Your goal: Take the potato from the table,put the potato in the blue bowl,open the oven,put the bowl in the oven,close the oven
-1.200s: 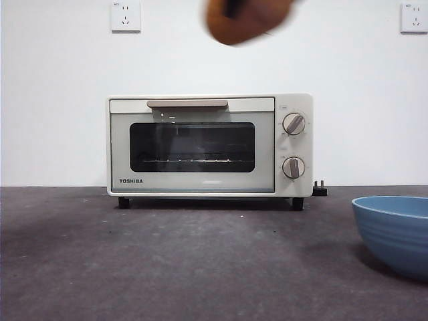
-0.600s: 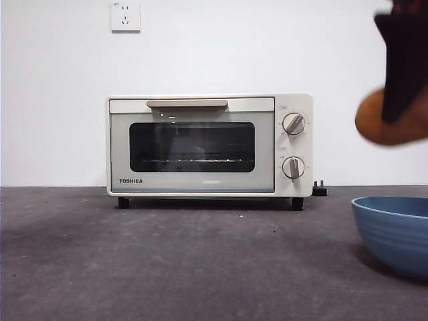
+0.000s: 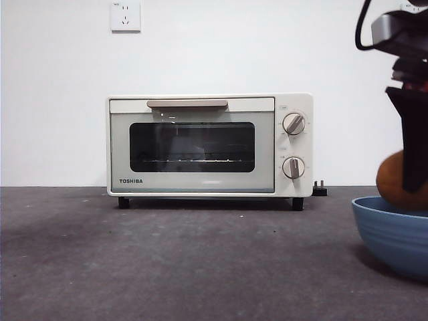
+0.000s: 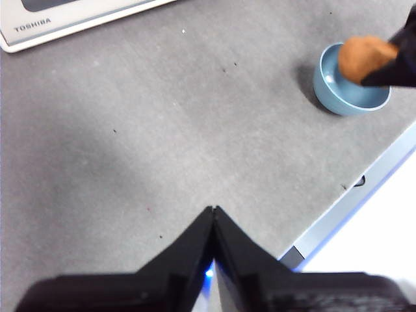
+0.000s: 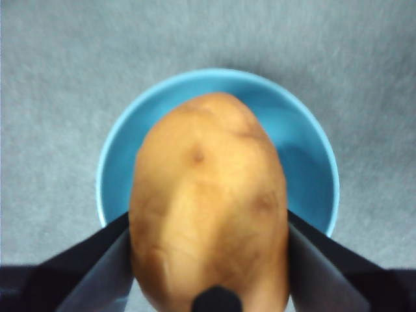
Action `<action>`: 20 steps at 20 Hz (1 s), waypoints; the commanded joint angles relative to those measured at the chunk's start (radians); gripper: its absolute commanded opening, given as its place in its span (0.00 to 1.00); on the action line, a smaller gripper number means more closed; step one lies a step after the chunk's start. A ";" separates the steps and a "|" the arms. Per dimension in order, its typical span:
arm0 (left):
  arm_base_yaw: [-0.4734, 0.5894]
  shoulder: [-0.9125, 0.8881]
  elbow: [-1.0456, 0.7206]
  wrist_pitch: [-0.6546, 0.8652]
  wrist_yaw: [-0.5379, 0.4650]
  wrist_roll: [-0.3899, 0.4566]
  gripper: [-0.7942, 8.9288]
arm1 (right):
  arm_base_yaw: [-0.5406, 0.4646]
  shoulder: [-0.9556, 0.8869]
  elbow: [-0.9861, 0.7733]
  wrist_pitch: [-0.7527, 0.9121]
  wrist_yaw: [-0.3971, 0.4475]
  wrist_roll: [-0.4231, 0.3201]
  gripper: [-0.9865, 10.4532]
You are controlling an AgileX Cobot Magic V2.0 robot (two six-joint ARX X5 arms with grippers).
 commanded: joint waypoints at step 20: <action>-0.005 0.019 0.000 0.049 0.005 0.022 0.08 | 0.002 0.089 0.037 0.010 -0.034 0.052 0.58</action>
